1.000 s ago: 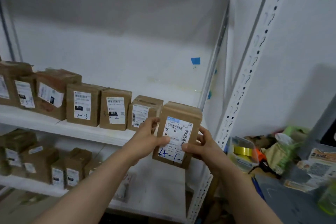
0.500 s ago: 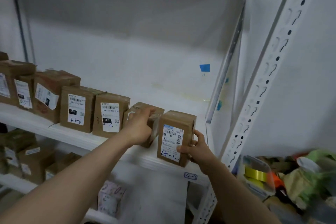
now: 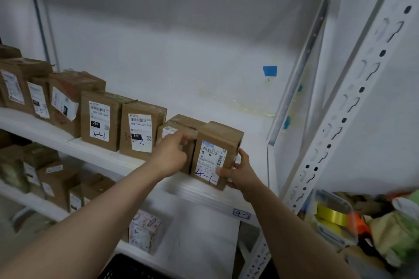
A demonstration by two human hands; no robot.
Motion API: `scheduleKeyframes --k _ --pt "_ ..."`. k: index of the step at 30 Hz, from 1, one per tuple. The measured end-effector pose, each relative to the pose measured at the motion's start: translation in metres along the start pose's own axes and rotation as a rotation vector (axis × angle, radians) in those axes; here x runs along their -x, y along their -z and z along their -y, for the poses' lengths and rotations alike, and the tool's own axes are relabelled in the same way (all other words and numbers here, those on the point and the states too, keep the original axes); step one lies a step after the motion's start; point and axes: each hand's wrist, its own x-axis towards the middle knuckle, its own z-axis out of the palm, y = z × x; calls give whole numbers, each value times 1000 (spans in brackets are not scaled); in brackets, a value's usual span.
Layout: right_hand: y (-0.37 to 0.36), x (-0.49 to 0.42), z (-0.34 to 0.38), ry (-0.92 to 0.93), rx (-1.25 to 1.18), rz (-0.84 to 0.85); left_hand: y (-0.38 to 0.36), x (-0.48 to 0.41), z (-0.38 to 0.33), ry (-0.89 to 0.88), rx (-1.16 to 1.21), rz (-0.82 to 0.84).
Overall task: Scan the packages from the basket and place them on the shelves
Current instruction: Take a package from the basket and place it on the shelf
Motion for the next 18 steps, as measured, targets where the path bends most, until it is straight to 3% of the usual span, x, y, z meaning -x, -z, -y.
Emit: scheduleKeyframes --k 9,18 --pt "-9 -2 -4 -15 59 -68 5 11 30 21 -31 -7" --pt "-35 40 -13 -88 217 -412 13 51 74 76 -89 127"
